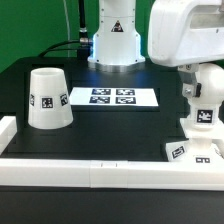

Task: Assemble lamp

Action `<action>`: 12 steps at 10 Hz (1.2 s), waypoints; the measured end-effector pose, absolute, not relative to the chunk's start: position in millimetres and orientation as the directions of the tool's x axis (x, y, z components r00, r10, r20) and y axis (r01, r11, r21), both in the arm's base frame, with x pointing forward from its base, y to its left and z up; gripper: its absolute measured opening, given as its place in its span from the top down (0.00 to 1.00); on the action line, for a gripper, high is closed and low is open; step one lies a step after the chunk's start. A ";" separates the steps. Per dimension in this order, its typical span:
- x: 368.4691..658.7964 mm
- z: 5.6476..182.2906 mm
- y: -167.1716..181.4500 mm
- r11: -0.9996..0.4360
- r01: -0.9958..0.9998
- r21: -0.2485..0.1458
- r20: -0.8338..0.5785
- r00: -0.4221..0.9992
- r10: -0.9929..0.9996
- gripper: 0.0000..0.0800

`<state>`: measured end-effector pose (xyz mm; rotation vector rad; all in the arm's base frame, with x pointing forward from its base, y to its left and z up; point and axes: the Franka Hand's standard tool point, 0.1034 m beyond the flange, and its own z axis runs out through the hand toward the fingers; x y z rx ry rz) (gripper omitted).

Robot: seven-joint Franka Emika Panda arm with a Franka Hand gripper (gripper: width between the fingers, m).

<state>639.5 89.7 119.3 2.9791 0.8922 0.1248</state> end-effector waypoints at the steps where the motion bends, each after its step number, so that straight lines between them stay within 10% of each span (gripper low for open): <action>1: 639.6 118.9 88.7 -0.893 0.449 0.042 0.076 0.889 0.451 0.28; 12: 634.9 114.7 80.6 -0.858 -0.508 -0.078 0.029 0.859 -0.511 0.28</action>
Offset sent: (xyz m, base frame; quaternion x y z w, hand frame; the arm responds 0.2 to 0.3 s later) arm -0.0069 0.0047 -0.0033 0.0257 -0.0039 0.2957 0.9549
